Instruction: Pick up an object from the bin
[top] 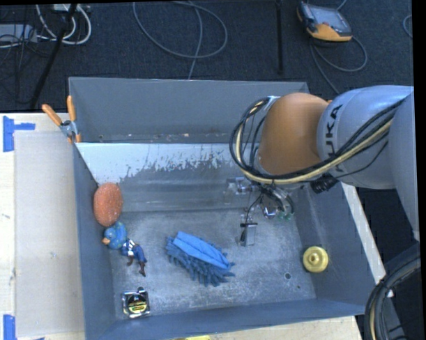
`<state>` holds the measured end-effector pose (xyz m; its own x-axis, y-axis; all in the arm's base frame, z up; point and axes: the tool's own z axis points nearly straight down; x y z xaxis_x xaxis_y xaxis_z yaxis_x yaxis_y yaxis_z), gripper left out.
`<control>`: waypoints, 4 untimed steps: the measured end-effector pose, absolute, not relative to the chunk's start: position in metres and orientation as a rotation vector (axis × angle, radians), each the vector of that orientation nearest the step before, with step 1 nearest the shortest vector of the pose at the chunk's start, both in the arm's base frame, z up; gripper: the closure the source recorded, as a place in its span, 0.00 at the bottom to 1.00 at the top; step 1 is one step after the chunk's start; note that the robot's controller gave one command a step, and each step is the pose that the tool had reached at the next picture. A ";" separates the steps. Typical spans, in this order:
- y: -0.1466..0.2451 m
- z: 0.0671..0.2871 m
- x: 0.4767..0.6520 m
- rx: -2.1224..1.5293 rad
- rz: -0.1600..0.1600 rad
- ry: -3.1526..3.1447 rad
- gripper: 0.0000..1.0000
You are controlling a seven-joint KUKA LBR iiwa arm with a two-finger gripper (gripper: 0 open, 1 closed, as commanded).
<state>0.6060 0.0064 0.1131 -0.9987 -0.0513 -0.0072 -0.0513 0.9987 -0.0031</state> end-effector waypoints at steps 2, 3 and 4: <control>0.096 0.069 0.584 -0.190 0.000 3.139 0.00; 0.103 0.069 0.563 -0.336 0.002 3.125 0.00; 0.114 0.070 0.560 -0.524 0.001 3.097 0.00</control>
Offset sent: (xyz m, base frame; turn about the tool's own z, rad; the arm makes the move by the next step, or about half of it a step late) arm -0.0235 0.0977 -0.0431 -0.0631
